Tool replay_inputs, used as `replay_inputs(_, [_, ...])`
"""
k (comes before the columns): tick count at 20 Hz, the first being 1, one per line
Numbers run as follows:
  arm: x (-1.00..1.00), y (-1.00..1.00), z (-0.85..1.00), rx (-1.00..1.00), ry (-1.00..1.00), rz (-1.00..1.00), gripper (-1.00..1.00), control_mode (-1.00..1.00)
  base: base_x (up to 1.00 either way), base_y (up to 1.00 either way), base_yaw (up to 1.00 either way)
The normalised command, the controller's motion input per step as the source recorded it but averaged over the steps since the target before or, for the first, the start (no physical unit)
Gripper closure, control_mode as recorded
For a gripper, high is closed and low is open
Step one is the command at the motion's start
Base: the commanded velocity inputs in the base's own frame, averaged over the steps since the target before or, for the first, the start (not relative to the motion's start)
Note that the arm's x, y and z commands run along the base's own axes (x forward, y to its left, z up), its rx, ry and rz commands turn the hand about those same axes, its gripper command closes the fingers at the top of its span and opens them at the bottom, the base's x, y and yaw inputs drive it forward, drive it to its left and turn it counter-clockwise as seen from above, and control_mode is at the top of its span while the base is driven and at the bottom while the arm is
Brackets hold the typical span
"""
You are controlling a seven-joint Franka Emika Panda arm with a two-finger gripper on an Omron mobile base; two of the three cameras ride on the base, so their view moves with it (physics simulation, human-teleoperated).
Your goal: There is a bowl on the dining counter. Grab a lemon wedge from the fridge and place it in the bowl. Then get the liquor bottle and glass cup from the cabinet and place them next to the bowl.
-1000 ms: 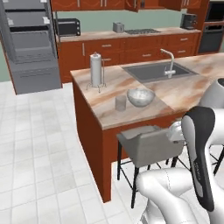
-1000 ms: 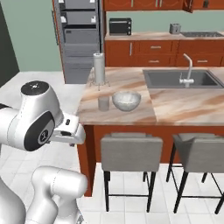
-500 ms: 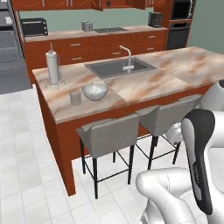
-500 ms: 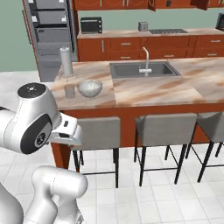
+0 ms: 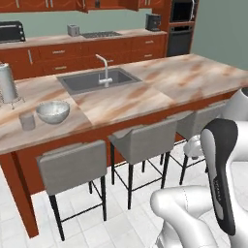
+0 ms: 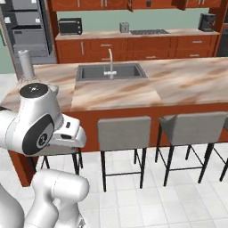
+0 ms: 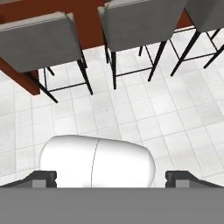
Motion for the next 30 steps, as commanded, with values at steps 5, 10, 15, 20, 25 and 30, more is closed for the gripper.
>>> replay_inputs(5, [0.00,0.00,0.00,0.00,0.00,0.00,-1.00,1.00,0.33,-1.00,0.00])
replay_inputs(10, [0.00,0.00,0.00,0.00,0.00,0.00,-1.00,1.00,0.30,-1.00,0.00])
replay_inputs(15, [0.00,0.00,0.00,0.00,0.00,0.00,-1.00,1.00,0.25,-1.00,0.00])
replay_inputs(20, [0.00,0.00,0.00,0.00,0.00,0.00,-1.00,1.00,0.27,-1.00,0.00])
replay_inputs(25, [0.00,0.00,0.00,0.00,0.00,0.00,-1.00,1.00,0.32,-1.00,0.00])
replay_inputs(30, [0.00,0.00,0.00,0.00,0.00,0.00,-1.00,1.00,0.38,-1.00,0.00])
